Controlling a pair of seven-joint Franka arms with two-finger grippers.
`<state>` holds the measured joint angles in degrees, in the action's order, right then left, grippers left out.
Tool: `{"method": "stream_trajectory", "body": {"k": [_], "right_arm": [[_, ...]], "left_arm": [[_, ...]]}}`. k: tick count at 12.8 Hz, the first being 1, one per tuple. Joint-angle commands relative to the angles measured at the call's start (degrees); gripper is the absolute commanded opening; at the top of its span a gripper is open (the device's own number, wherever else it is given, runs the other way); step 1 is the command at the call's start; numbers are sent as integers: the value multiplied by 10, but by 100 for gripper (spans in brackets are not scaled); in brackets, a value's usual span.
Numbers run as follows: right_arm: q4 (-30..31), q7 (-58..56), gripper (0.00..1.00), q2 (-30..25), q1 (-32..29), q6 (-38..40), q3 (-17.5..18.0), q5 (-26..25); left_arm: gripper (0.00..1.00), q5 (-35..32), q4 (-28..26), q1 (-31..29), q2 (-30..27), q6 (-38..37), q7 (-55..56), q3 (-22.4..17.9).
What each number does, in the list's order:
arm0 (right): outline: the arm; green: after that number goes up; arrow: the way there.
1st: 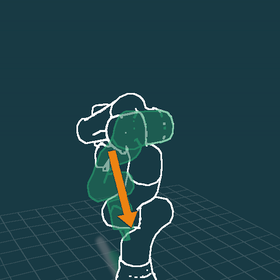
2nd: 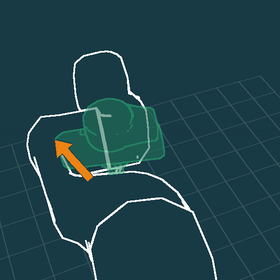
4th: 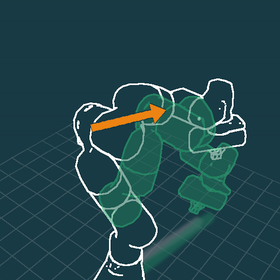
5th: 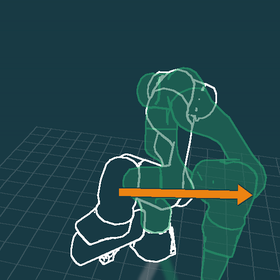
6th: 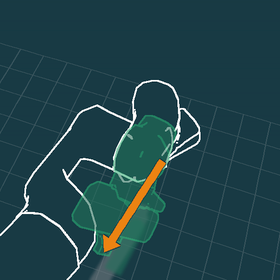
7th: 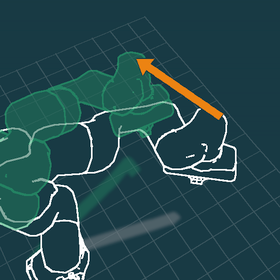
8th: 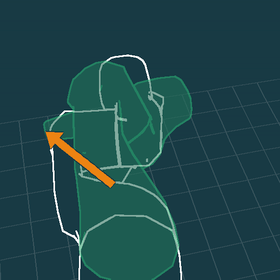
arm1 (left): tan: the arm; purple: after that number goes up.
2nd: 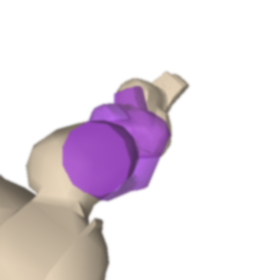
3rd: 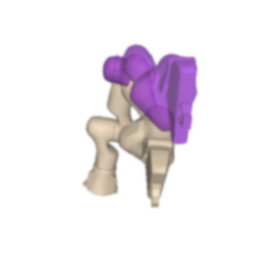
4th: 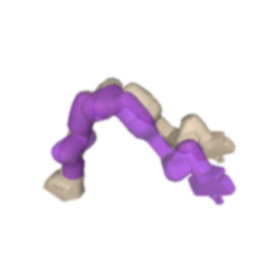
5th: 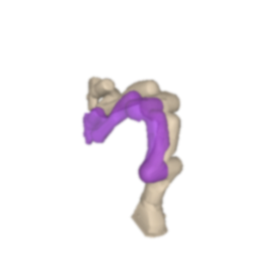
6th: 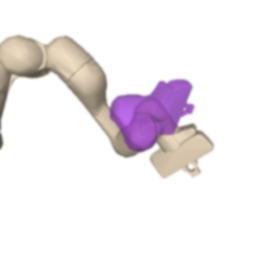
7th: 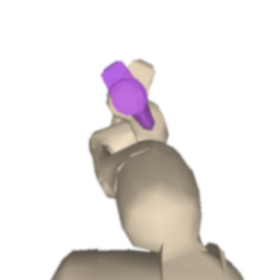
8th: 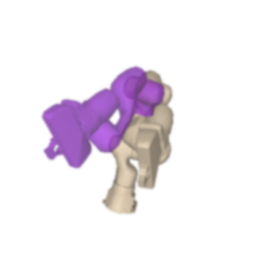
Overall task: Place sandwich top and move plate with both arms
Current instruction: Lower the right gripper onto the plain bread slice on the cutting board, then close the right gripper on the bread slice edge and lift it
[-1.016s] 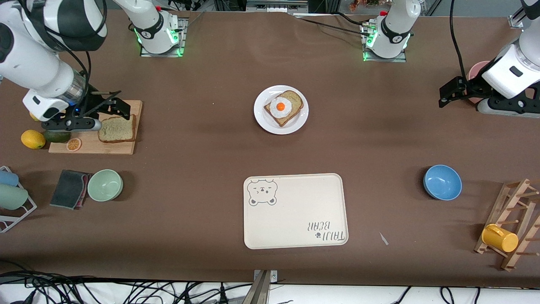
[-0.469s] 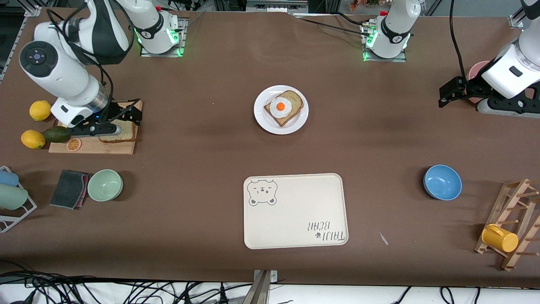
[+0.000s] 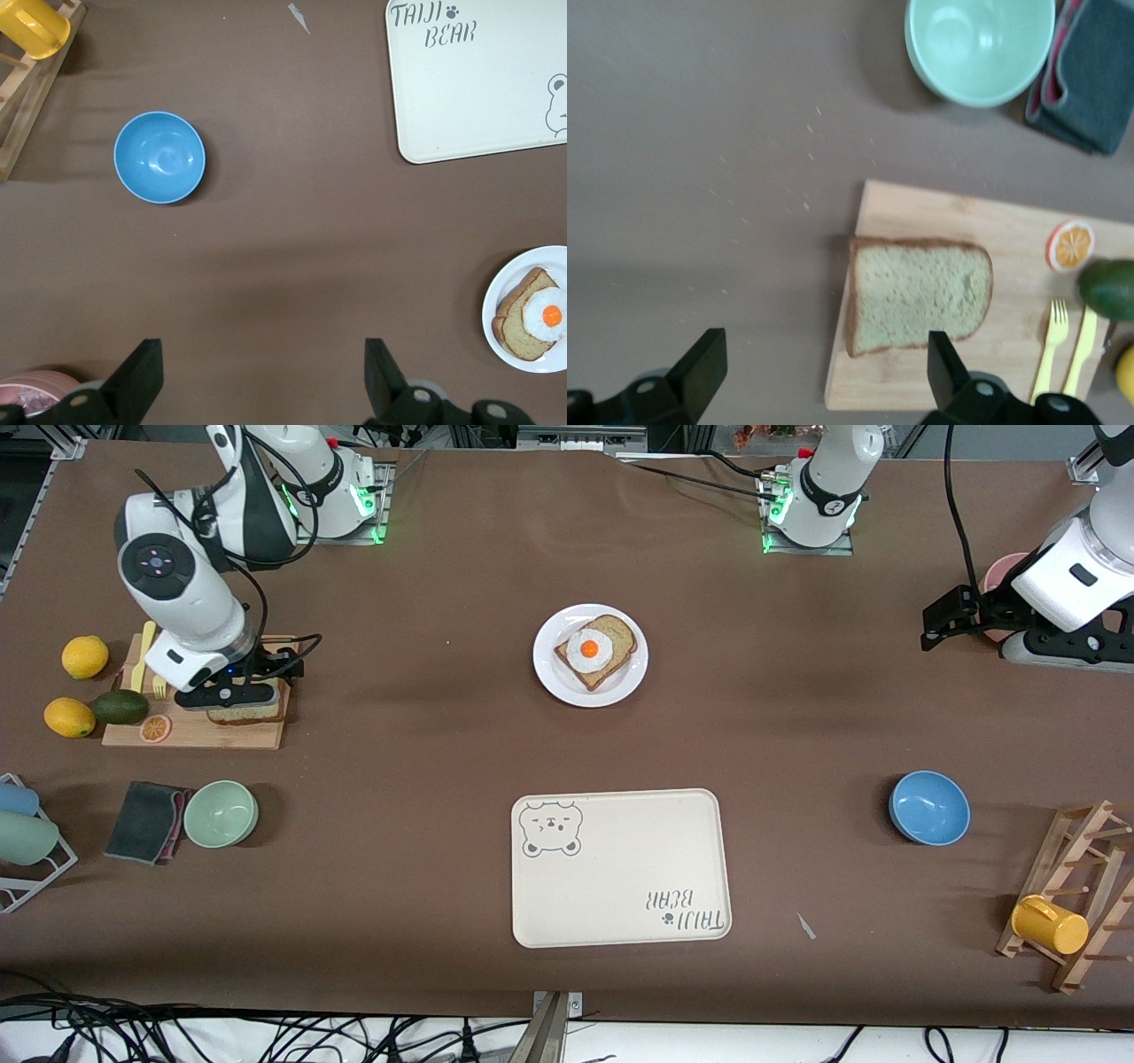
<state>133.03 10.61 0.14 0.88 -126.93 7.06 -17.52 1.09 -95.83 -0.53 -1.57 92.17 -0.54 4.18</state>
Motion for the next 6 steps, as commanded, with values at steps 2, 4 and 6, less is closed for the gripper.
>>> {"method": "stream_trajectory", "body": {"k": [2,4,6], "right_arm": [[23,70,96,35,-6,-22,1,-23],[23,78,92,79,-8,-41,-6,-33],[22,78,88,109,-7,-74,-31,-78]], "left_arm": [[100,-11,4,-3,2,-2,0,5],[100,-11,4,-3,2,-2,0,5],[100,-11,4,-3,2,-2,0,5]]}}
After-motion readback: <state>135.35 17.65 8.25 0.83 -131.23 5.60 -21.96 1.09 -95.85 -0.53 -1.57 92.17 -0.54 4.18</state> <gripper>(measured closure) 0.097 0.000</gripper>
